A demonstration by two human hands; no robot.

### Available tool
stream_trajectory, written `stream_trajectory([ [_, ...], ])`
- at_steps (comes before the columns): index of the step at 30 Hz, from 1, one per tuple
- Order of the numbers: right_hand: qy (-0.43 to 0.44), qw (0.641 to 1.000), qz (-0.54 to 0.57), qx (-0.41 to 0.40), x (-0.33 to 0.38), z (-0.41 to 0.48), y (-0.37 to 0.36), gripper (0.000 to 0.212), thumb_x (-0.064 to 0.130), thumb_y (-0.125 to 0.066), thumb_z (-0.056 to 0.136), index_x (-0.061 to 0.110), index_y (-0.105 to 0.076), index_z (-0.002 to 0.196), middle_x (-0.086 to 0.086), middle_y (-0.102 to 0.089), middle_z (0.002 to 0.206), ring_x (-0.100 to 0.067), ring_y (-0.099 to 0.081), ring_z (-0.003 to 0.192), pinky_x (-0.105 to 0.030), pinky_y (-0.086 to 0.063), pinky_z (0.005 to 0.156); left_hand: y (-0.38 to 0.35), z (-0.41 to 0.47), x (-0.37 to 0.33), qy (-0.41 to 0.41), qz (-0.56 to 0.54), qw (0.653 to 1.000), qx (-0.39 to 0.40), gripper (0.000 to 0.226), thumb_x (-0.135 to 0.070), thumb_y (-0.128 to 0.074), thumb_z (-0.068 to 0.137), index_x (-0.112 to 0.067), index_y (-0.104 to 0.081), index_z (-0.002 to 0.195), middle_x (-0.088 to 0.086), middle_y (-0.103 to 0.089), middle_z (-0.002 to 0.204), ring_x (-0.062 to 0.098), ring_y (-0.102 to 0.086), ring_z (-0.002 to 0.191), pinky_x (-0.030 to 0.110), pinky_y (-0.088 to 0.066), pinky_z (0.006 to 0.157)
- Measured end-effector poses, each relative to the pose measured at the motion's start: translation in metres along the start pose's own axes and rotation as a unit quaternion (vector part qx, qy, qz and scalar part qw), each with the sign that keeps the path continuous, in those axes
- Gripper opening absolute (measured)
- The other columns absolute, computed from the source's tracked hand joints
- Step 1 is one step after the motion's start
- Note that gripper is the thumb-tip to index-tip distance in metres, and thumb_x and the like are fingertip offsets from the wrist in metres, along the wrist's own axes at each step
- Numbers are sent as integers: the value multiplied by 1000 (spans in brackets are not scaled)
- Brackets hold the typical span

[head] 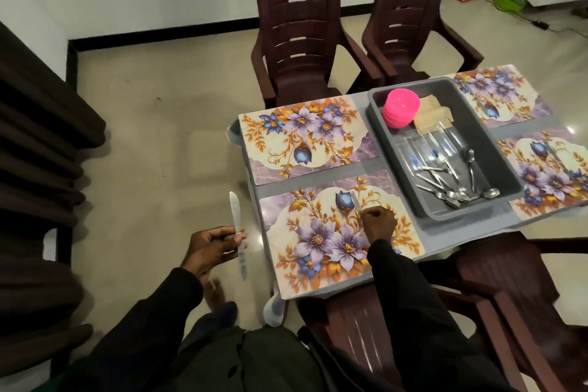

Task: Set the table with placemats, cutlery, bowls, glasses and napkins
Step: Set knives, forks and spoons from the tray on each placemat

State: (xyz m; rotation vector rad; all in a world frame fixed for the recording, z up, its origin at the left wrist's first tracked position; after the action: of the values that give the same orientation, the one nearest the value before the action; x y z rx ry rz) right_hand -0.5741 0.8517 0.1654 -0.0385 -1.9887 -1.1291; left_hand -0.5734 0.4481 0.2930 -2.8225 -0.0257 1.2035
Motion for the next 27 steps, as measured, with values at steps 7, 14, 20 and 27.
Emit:
stream_trajectory([
  [7, 61, 969, 157, 180, 103, -103, -42, 9, 1, -75, 86, 9, -79, 87, -8, -77, 81, -16, -70, 74, -30, -57, 75, 12, 28, -22, 18, -33, 999, 17, 32, 10, -73, 85, 9, -69, 116, 22, -75, 107, 35, -74, 98, 30, -63, 74],
  [14, 106, 919, 207, 317, 214, -176, -108, 19, 27, -71, 95, 10, -80, 98, -4, -77, 86, -20, -73, 84, -26, -60, 79, 49, 70, -78, 24, -20, 998, 63, 26, 13, -76, 81, 8, -71, 106, 25, -76, 99, 41, -74, 96, 40, -64, 78],
  [20, 103, 920, 214, 312, 285, -189, -157, 14, 23, -74, 93, 10, -79, 95, 0, -77, 83, -15, -72, 81, -25, -59, 74, 95, 101, -130, -7, 32, 996, 87, 24, 11, -80, 78, 10, -71, 100, 26, -75, 93, 36, -77, 86, 39, -64, 73],
  [27, 92, 934, 189, 288, 326, -180, -192, 18, 21, -75, 92, 4, -76, 98, -9, -74, 88, -14, -71, 79, -22, -58, 71, 120, 140, -167, -18, 76, 990, 115, 20, 6, -80, 81, 5, -74, 100, 21, -77, 91, 35, -76, 88, 39, -64, 74],
])
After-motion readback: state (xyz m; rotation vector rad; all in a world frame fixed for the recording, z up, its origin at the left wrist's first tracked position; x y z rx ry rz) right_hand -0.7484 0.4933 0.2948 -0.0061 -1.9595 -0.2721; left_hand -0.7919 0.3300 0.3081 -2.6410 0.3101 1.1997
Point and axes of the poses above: each hand's wrist, its own z-axis towards the middle knuckle, its own y-axis out of the back of the hand, x = y × z, the point moved 1 cm from there along z, towards the middle knuckle
